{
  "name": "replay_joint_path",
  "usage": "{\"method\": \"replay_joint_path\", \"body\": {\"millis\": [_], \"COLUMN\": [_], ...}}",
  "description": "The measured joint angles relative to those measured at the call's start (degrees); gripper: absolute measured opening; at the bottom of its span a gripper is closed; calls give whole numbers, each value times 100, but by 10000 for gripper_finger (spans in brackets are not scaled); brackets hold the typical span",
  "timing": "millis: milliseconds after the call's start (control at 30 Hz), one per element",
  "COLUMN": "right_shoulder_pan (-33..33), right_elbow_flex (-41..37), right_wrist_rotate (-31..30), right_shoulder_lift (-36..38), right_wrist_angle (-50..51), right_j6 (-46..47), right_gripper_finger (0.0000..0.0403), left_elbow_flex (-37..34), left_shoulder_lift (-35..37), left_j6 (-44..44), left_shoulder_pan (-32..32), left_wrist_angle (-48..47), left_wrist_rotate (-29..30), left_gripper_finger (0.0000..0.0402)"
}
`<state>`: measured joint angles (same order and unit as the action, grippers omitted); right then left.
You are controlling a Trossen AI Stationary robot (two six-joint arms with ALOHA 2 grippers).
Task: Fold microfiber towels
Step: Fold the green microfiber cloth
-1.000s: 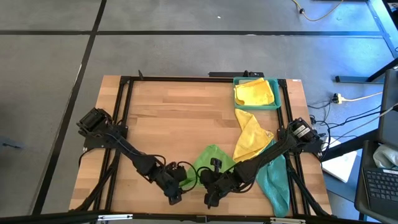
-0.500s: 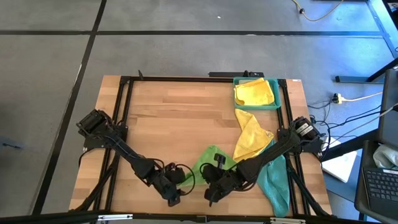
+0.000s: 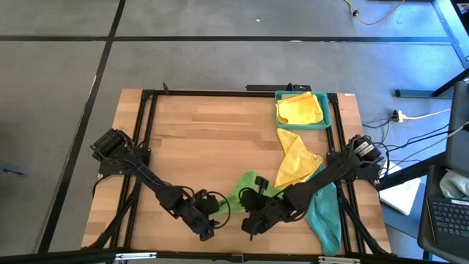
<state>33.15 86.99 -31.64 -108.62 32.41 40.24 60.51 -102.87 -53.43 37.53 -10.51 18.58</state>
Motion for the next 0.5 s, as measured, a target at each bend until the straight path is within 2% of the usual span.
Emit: {"method": "replay_joint_path", "body": {"millis": [167,367,500], "right_shoulder_pan": [-12,-12,-12], "right_elbow_flex": [1,-1,-1], "right_wrist_rotate": [-20,64,68], "right_shoulder_lift": [157,164,164], "right_wrist_angle": [165,284,282], "right_j6": [-76,-28,-25], "right_gripper_finger": [11,6,11], "left_elbow_flex": [0,0,0], "left_shoulder_lift": [-3,-2,-2], "left_j6": [1,-33,-42], "left_shoulder_pan": [12,12,9], "left_wrist_angle": [-119,-111,-102], "left_wrist_rotate": [-108,-190,-460], "left_gripper_finger": [165,72,10]}}
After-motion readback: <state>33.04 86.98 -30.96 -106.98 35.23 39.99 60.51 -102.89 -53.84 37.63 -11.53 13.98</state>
